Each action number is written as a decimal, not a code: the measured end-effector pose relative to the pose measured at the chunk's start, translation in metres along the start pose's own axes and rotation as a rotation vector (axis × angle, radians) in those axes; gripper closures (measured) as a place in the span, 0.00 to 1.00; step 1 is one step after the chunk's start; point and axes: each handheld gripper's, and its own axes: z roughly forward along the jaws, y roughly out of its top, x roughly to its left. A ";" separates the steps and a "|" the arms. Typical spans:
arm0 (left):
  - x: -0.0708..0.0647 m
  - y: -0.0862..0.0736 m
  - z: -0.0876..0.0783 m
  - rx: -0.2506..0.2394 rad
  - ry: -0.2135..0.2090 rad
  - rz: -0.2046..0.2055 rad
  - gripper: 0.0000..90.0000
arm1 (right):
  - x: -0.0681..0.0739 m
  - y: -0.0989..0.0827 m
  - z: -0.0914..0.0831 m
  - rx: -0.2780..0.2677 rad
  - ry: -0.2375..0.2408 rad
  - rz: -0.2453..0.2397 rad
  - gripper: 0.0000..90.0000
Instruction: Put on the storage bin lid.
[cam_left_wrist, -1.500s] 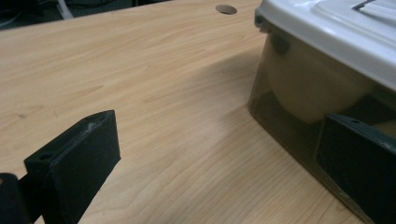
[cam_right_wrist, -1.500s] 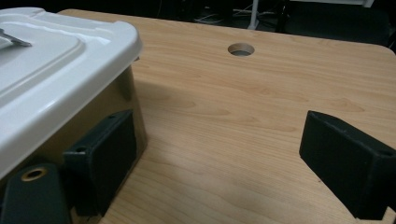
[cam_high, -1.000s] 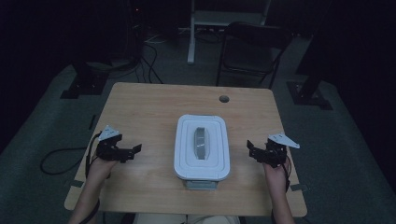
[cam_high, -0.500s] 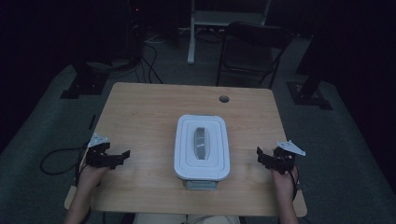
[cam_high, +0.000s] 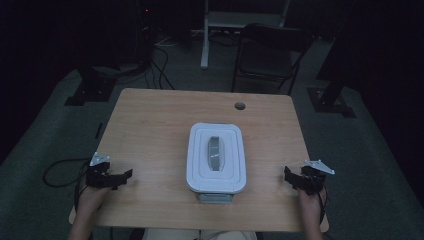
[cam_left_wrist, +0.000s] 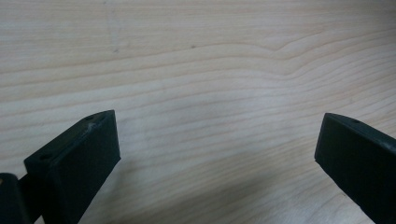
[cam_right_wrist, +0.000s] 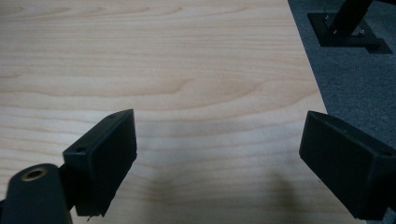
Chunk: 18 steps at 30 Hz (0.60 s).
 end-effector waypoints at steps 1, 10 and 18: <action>0.000 0.000 0.000 0.000 0.000 0.000 0.01 | -0.002 -0.001 0.001 0.001 0.002 0.001 0.12; 0.001 -0.010 0.001 0.042 0.076 -0.022 0.01 | 0.006 -0.005 0.003 0.058 -0.011 -0.006 0.12; -0.005 -0.013 0.002 0.049 0.190 -0.019 0.01 | 0.007 -0.007 0.003 0.100 -0.061 0.016 0.12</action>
